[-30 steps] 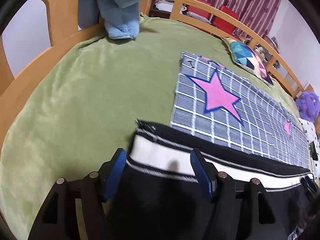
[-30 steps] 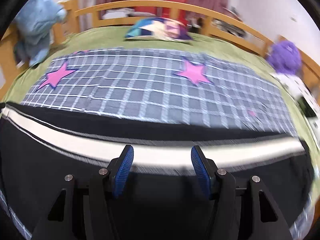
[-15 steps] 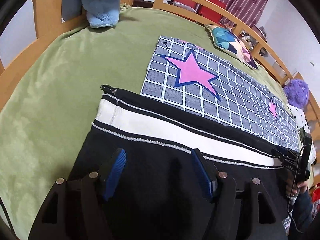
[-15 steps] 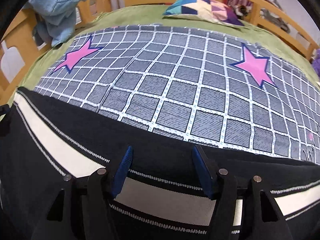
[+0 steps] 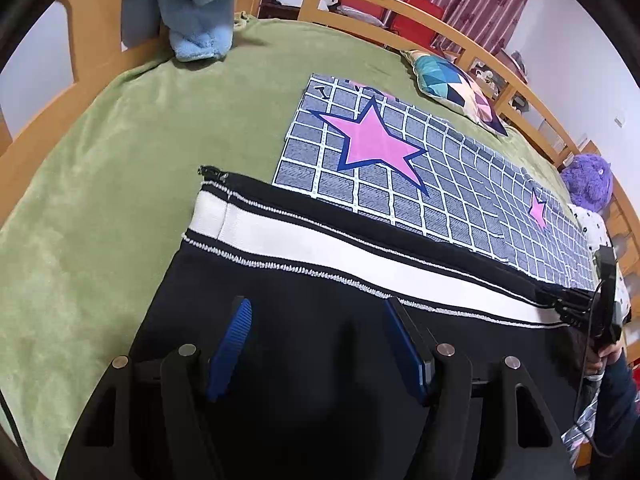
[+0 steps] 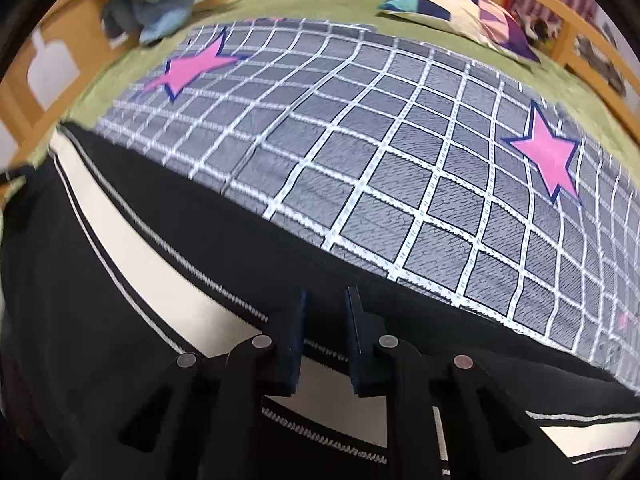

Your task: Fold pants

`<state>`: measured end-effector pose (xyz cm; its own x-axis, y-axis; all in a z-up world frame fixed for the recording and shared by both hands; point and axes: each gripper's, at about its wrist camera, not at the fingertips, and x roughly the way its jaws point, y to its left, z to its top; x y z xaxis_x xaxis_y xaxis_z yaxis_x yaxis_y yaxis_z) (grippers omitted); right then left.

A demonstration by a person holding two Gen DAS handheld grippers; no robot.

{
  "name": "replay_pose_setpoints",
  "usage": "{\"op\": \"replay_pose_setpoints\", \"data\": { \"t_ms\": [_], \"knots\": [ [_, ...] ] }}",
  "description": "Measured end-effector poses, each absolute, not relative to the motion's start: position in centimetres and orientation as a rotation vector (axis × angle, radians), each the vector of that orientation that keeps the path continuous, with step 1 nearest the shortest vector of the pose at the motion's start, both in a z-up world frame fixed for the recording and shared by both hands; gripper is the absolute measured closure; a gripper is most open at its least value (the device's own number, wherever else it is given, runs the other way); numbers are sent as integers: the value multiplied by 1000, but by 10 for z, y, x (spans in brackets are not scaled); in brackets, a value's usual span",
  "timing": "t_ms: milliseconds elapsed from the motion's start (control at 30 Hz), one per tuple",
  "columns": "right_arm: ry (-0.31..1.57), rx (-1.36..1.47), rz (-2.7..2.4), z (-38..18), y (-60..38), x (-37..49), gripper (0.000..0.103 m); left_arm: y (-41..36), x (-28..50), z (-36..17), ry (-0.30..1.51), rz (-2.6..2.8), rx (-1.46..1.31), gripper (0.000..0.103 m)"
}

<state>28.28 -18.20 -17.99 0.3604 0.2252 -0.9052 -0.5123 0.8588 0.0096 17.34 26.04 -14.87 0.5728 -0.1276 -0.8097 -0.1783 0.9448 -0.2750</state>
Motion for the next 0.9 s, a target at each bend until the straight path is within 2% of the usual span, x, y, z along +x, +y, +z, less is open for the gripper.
{"op": "replay_pose_setpoints", "data": {
  "t_ms": [200,400,467,500,533,600,900],
  "knots": [
    [1119,-280,508,-182,-177,295,73,259,170,-149,972,22,-334,37],
    [1141,-275,563,-184,-179,297,71,265,164,-148,962,18,-352,37],
    [1138,-274,554,-186,-178,296,77,267,165,-152,965,15,-387,37],
    [1140,-270,559,-187,-177,296,89,267,165,-153,969,13,-399,37],
    [1138,-281,563,-186,-176,294,94,267,166,-155,974,10,-412,37],
    [1114,-309,546,-183,-172,289,99,265,167,-157,984,7,-417,37],
    [951,-176,519,-141,-189,281,100,274,161,-147,964,36,-388,37]
  ]
}}
